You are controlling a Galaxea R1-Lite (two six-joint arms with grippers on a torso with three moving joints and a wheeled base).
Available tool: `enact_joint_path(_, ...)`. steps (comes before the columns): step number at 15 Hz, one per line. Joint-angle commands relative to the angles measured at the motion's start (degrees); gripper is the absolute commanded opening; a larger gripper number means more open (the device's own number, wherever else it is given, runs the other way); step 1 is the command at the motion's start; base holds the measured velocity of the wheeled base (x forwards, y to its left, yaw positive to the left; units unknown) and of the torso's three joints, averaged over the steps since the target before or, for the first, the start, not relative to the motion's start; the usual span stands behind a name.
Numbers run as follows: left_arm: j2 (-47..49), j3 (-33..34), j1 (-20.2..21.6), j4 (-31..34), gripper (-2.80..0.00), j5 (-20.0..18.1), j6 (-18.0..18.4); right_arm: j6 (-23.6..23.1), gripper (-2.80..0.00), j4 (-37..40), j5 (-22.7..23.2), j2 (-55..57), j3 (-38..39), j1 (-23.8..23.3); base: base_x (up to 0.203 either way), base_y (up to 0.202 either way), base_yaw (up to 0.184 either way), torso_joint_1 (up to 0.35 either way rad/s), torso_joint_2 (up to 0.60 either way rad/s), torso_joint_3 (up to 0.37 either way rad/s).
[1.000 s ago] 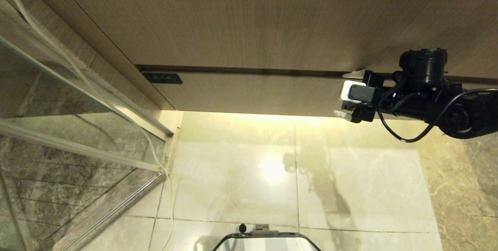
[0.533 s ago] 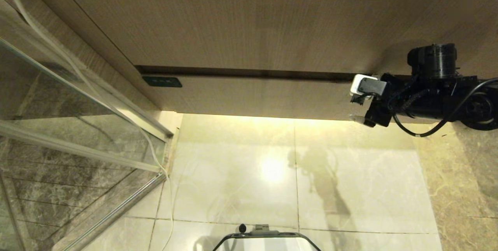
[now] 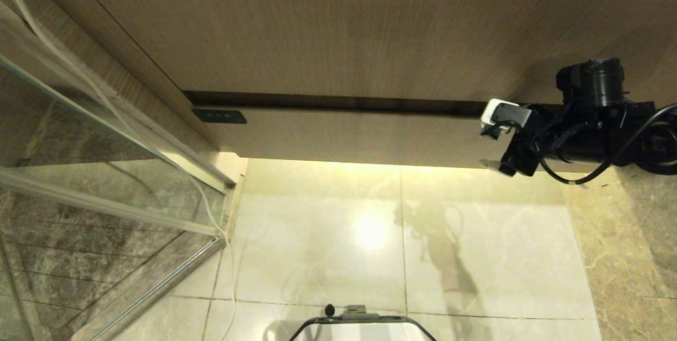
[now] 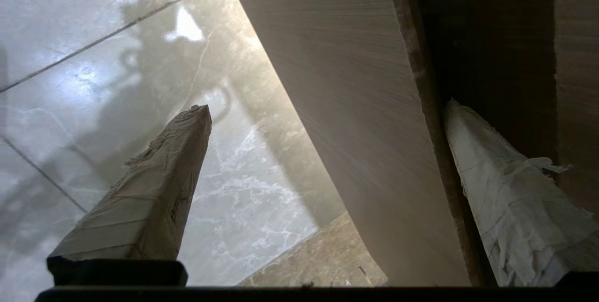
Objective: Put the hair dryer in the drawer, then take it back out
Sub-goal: Pull open the drawer
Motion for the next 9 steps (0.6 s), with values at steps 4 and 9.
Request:
enact_joint_path(4,0.00,0.05,-0.06,-0.01,-2.80,0.02,0.00,1.46,0.00,4.38,-0.43,-2.74,3.78,0.08,0.000,0.000,0.000,0.000,0.00,0.000)
enact_joint_path(9,0.00,0.03,-0.03,-0.01,-2.80,0.02,0.00,2.29,0.00,4.74,-2.21,-4.64,5.38,0.17,0.000,0.000,0.000,0.000,0.00,0.000)
